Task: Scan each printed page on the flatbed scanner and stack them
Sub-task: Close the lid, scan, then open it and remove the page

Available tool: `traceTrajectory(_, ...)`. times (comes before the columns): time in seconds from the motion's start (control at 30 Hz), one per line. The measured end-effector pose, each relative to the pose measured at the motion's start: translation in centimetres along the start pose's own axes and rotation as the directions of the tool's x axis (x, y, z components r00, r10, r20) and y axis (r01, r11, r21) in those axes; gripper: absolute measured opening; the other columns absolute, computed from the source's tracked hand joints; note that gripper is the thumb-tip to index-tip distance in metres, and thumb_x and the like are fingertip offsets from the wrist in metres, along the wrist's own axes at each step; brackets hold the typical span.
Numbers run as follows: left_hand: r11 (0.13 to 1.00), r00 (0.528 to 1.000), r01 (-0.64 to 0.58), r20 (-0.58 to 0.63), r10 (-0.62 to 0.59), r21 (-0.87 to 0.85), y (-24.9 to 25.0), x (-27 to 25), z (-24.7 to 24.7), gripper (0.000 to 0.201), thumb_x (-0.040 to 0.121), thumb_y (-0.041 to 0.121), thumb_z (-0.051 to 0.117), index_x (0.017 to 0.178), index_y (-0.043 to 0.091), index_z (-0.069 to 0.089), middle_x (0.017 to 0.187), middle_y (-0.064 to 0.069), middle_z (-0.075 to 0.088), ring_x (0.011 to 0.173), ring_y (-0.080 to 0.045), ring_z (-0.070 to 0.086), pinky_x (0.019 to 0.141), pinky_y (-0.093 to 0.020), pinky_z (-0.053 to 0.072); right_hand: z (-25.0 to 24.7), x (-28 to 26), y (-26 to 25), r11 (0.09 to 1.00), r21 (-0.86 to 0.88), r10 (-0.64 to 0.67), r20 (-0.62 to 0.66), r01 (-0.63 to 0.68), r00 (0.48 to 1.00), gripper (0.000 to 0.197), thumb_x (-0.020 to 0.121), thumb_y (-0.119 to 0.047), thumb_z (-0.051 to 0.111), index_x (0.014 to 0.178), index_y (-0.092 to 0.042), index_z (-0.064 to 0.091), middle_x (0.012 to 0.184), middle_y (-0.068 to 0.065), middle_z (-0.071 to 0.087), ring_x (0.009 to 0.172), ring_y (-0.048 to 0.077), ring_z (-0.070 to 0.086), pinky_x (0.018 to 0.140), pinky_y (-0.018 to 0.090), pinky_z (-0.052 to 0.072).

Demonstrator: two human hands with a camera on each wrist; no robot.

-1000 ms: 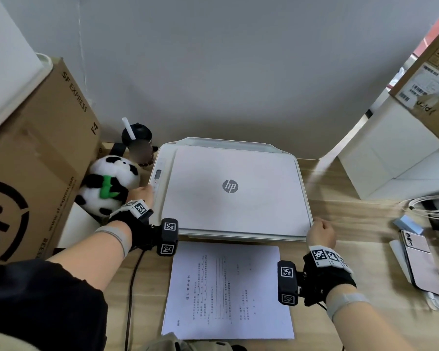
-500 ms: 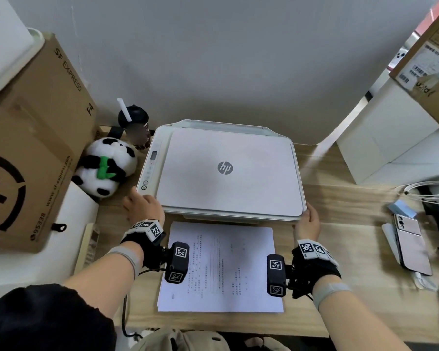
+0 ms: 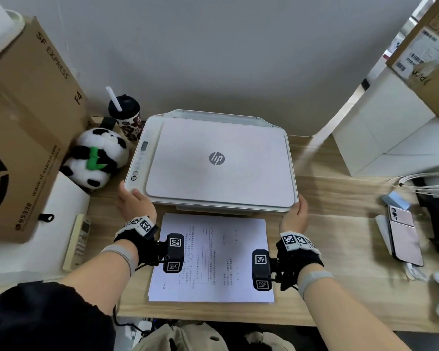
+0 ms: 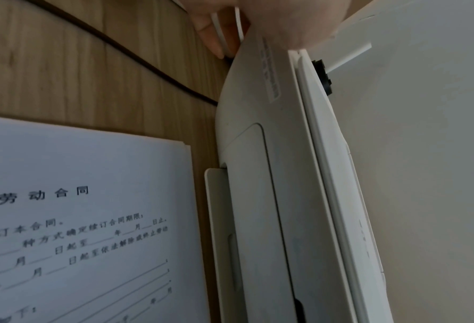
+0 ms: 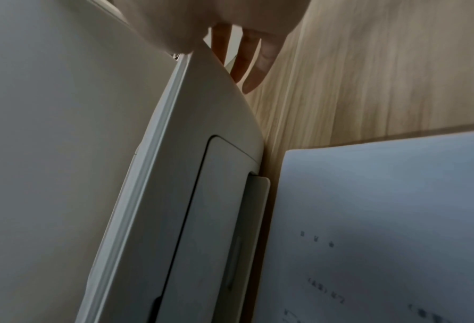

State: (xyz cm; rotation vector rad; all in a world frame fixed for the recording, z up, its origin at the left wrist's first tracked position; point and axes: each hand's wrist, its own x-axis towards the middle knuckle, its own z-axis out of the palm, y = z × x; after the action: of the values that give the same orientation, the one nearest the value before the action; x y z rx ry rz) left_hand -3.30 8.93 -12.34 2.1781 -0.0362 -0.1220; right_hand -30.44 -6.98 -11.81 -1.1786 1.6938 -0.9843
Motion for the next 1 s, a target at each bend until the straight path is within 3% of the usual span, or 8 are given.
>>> traceTrajectory(0.27, 0.999, 0.999, -0.011, 0.031, 0.012, -0.045, -0.2, 0.3, -0.5, 0.042, 0.099, 0.015, 0.034, 0.140, 0.009, 0.036, 0.135, -0.022, 0.047, 0.122, -0.037, 0.042, 0.098, -0.042, 0.034, 0.4, 0.1, 0.4, 0.999, 0.035, -0.039, -0.042, 0.040, 0.998, 0.035, 0.101, -0.011, 0.032, 0.128, -0.011, 0.054, 0.127, 0.011, 0.058, 0.116, 0.029, 0.052, 0.085, 0.021, 0.036)
traceTrajectory(0.47, 0.996, 0.998, -0.070, -0.001, 0.070, -0.058, -0.2, 0.2, -0.4, 0.040, 0.098, 0.012, 0.035, 0.138, 0.003, 0.039, 0.135, -0.024, 0.046, 0.121, -0.039, 0.042, 0.095, -0.040, 0.033, 0.6, 0.1, 0.6, 0.998, 0.002, -0.055, -0.063, 0.055, 0.997, 0.035, 0.100, -0.011, 0.033, 0.128, -0.014, 0.054, 0.125, 0.011, 0.060, 0.113, 0.031, 0.054, 0.088, 0.029, 0.040)
traceTrajectory(0.73, 0.998, 1.000, -0.018, -0.013, 0.018, -0.066, 0.6, -0.3, -0.2, 0.041, 0.100, 0.010, 0.033, 0.140, 0.004, 0.036, 0.137, -0.024, 0.045, 0.123, -0.038, 0.039, 0.096, -0.038, 0.029, 1.0, -0.3, 0.7, 0.997, 0.001, -0.080, -0.113, 0.080, 0.990, 0.034, 0.101, -0.014, 0.033, 0.127, -0.017, 0.055, 0.122, 0.009, 0.062, 0.108, 0.030, 0.057, 0.081, 0.026, 0.039)
traceTrajectory(0.87, 0.997, 1.000, 0.001, -0.020, -0.003, -0.078, 0.7, -0.3, -0.1, 0.041, 0.099, 0.010, 0.033, 0.140, 0.005, 0.036, 0.136, -0.026, 0.045, 0.121, -0.039, 0.041, 0.095, -0.039, 0.031, 1.1, 0.0, 1.0, 0.995, 0.011, -0.098, -0.129, 0.100, 0.987, 0.034, 0.100, -0.012, 0.034, 0.126, -0.016, 0.056, 0.122, 0.011, 0.062, 0.110, 0.032, 0.057, 0.089, 0.033, 0.044)
traceTrajectory(1.0, 0.998, 1.000, -0.004, -0.013, 0.003, -0.062, 0.4, -0.1, 0.0, 0.041, 0.099, 0.010, 0.033, 0.140, 0.004, 0.036, 0.136, -0.025, 0.045, 0.121, -0.040, 0.042, 0.096, -0.041, 0.032, 1.1, 0.1, 1.0, 0.996, 0.007, -0.087, -0.118, 0.089, 0.989, 0.035, 0.100, -0.012, 0.034, 0.127, -0.015, 0.056, 0.123, 0.012, 0.062, 0.111, 0.031, 0.056, 0.090, 0.033, 0.043)
